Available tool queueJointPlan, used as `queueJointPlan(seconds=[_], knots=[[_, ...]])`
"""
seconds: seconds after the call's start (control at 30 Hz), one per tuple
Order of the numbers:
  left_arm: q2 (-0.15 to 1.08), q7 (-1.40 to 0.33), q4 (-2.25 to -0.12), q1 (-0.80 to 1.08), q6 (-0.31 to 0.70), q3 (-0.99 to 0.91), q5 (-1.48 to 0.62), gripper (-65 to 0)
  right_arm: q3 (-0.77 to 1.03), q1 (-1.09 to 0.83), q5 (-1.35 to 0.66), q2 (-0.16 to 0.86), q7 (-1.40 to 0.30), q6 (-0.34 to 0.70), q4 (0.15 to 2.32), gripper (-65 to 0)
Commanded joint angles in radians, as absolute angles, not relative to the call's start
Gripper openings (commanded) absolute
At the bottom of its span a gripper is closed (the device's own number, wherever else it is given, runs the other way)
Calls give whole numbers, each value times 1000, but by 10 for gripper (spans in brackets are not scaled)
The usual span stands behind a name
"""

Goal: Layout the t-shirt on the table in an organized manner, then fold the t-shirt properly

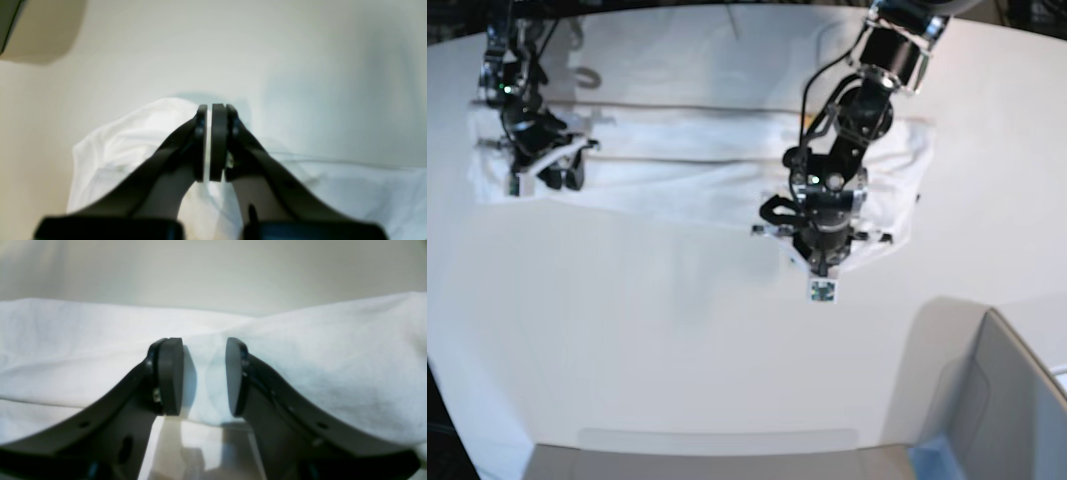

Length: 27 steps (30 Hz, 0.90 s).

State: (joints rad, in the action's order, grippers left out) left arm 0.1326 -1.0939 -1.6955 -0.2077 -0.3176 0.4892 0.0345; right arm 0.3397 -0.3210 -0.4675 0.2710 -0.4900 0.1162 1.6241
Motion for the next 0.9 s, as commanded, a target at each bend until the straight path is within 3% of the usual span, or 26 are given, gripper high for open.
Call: queueJointPlan(seconds=[0.0,0.23,0.4,0.47,0.87], knots=[[133,-1109,-1713,-220,-320,481,45,-626,346,-315,-472,283,-467,122,1643,-428],[134,-1119,-1713,-220,-320,490,45,-609,346,-311,-472,283,-467,122,1641,-428],[133,-1119,-1715,-206,-320,492,45,-419,344,-309,-472,283,-467,122,1638,-428],[133,-1119,-1715,-206,-320,499,45,-378,344,-309,-472,283,-467,122,1638,-428],[136,-1109,-1603,-216,-318,576,45,-387,346,-309,-472,283,-467,122,1638,-428]])
